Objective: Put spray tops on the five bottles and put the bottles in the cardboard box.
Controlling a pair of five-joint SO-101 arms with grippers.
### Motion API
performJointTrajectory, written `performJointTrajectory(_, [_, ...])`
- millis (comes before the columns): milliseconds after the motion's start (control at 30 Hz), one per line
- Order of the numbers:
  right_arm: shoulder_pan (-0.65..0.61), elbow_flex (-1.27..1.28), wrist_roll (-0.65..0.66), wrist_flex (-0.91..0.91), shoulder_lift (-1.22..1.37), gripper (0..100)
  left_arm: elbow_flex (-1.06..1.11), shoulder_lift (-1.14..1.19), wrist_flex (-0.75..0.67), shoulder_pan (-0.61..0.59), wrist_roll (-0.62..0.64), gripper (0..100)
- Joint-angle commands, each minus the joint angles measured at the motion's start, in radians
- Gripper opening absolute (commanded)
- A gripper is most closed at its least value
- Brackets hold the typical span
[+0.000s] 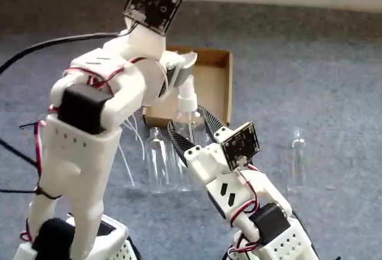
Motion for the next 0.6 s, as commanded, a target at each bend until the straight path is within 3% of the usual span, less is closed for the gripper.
performJointTrajectory(0, [0.01,-0.012,-0.005,-0.018,0.002,0.4,-0.041,0.005,0.021,-0.004,-0.008,20])
performJointTrajectory(300, [0.01,-0.012,-0.006,-0.018,0.005,0.4,-0.041,-0.113,0.19,0.079,-0.009,20])
performJointTrajectory(567, [0.01,-0.015,-0.006,-0.018,0.002,0.4,-0.002,-0.128,0.216,0.087,-0.009,20])
